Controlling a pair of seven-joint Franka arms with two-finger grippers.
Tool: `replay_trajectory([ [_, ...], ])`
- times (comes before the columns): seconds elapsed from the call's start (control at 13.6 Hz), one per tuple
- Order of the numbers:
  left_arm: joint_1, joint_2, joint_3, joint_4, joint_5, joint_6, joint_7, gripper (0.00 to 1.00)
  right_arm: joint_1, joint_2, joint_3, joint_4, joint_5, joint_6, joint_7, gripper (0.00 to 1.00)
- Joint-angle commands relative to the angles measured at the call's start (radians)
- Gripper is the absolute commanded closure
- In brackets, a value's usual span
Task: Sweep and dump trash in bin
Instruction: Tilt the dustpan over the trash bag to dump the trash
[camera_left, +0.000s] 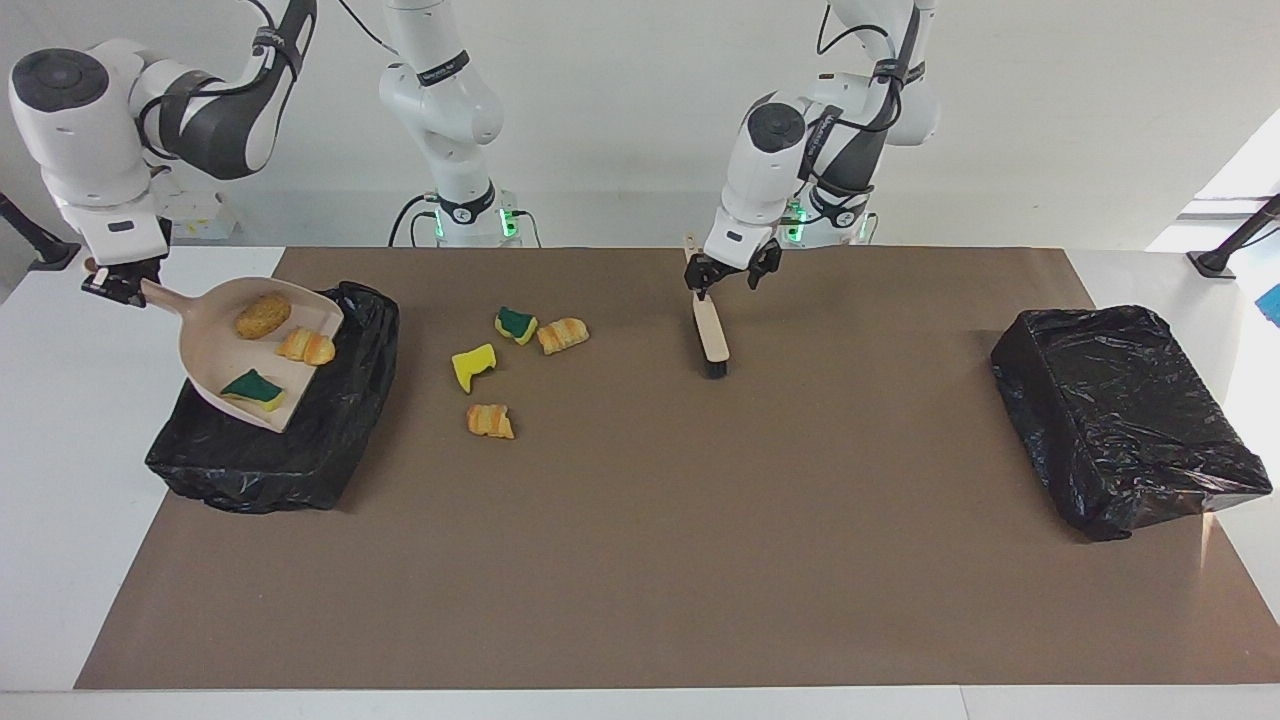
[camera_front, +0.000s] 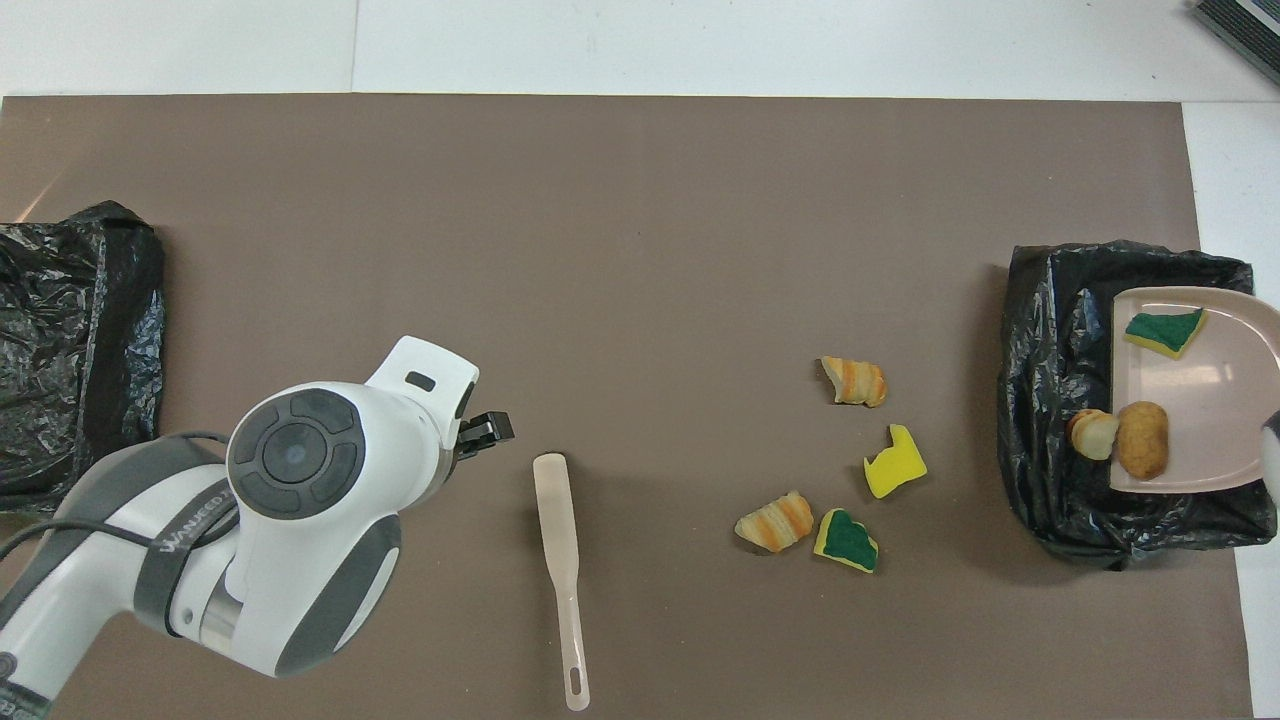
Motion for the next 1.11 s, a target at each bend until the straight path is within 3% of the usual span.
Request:
replay_trajectory([
  [0.0,0.066,0.075,-0.011,0.098,0.052,-0.018,0.153,0.00,0.038,-0.028,0.001,-0.021,-0.104,-0.042,0.015,1.00],
  [0.22,0.109,0.132,-0.011,0.185,0.071,-0.021,0.267,0.00,0.043,-0.030,-0.001,-0.012,-0.121,-0.080,0.018,1.00],
  [0.52,0.124,0.202,-0.009,0.351,0.110,-0.137,0.331,0.00,0.043,-0.072,0.002,-0.001,-0.127,-0.119,-0.008,1.00],
  [0.74,0.187,0.187,-0.007,0.425,0.091,-0.263,0.483,0.00,0.042,-0.091,0.002,-0.001,-0.120,-0.131,-0.063,1.00],
  [1.03,0.263,0.169,-0.006,0.439,0.055,-0.311,0.622,0.00,0.043,-0.100,0.006,0.012,-0.078,-0.137,-0.068,1.00],
])
